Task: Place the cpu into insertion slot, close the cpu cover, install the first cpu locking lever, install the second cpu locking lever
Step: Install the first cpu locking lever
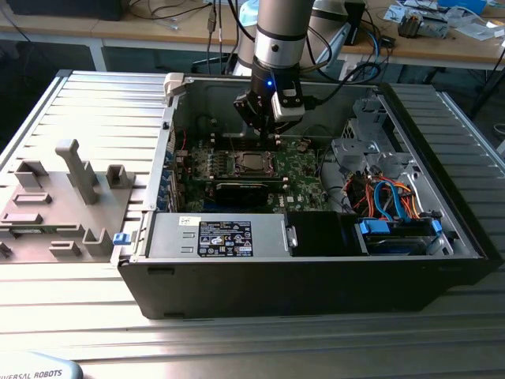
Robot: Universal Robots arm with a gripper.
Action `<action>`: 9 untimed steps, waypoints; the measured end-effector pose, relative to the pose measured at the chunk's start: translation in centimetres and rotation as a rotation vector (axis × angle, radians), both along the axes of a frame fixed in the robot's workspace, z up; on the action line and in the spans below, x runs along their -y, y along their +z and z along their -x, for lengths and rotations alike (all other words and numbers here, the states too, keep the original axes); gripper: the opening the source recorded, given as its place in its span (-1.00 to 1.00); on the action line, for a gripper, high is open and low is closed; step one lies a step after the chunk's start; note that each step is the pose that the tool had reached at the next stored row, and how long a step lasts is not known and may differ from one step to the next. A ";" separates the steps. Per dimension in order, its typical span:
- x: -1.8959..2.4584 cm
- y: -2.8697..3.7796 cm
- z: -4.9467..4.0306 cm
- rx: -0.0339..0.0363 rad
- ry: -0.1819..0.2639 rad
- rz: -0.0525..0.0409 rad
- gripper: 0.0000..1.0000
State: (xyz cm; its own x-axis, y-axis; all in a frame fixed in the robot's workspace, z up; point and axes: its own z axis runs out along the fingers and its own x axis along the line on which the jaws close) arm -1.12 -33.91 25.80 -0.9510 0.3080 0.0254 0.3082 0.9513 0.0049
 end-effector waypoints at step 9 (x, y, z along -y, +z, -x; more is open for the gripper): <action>0.00 0.00 0.00 0.0000 0.006 -0.0001 -0.79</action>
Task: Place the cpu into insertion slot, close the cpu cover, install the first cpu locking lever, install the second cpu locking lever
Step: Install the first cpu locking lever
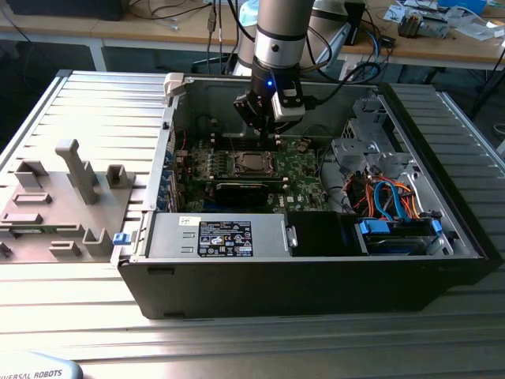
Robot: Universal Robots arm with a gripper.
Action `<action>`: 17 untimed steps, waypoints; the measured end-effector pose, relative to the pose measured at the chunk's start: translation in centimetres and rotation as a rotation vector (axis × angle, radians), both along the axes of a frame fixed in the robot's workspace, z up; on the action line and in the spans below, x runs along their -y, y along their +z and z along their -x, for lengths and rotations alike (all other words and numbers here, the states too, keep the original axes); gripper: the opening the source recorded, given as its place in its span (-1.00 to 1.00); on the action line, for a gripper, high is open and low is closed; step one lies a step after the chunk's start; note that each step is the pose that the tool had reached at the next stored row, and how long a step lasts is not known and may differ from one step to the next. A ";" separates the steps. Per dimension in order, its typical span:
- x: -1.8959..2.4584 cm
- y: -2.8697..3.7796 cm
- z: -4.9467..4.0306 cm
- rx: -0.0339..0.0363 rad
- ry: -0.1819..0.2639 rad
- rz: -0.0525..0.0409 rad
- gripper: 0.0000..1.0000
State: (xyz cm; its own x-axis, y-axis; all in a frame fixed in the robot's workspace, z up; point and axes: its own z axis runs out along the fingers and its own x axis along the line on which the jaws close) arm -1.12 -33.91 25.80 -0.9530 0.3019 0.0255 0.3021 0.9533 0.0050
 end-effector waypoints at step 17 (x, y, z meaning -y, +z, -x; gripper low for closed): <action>0.00 0.00 0.00 0.0000 0.012 0.0000 -0.79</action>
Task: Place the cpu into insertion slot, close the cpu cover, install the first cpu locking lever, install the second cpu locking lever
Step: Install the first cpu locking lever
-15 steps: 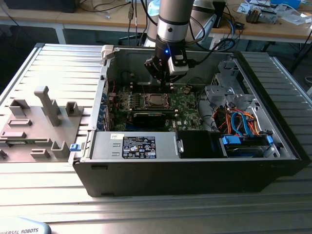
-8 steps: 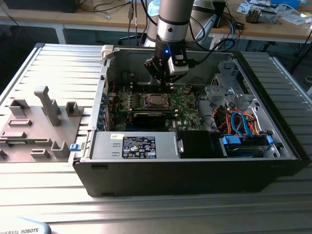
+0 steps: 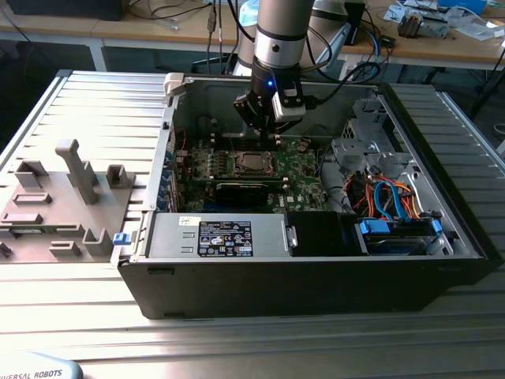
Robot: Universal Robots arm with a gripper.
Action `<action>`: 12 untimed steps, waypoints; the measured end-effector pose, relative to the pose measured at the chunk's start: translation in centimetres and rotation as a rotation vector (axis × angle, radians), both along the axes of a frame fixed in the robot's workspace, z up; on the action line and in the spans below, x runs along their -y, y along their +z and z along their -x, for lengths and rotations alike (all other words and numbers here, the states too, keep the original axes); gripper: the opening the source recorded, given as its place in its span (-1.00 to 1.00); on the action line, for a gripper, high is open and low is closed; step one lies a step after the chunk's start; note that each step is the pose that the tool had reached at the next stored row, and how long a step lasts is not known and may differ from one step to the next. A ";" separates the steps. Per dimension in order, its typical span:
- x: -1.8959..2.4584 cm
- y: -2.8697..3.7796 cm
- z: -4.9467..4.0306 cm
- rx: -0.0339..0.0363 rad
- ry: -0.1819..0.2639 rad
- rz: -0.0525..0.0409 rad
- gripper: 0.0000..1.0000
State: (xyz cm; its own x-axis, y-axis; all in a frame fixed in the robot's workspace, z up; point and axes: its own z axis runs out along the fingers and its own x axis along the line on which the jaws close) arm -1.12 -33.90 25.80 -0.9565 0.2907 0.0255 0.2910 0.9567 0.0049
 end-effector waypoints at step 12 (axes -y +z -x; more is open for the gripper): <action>0.00 0.00 0.00 0.0000 0.004 0.0000 -0.79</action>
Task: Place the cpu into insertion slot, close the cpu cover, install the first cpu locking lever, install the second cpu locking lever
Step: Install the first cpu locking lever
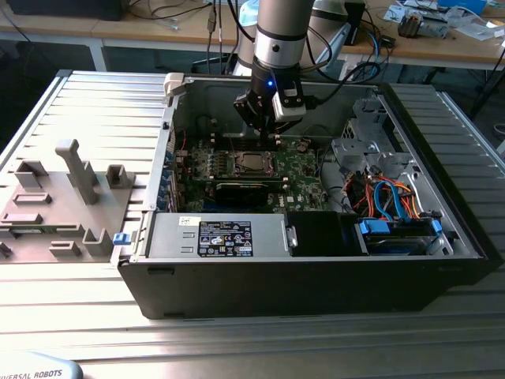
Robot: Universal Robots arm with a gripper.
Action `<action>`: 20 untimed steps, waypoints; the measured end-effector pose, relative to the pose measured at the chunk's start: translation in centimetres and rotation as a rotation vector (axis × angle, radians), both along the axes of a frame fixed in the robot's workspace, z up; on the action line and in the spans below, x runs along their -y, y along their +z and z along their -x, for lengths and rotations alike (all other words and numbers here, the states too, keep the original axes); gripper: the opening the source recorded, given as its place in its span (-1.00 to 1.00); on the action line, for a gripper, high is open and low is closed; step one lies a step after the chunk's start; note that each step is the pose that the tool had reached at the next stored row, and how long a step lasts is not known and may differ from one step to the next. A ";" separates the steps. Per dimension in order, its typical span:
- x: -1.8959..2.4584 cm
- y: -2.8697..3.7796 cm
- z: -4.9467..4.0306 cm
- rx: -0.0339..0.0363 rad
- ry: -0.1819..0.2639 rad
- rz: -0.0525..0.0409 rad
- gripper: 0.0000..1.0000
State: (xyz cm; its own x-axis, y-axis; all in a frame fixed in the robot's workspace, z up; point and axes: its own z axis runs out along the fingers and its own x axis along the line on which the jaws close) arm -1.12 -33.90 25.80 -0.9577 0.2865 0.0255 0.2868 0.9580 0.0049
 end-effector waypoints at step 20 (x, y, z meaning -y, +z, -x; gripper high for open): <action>0.00 0.00 0.00 0.0000 0.018 0.0000 -0.79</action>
State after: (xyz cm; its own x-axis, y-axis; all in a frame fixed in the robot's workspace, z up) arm -1.12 -33.90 25.80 -0.9626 0.2697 0.0254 0.2699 0.9629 0.0049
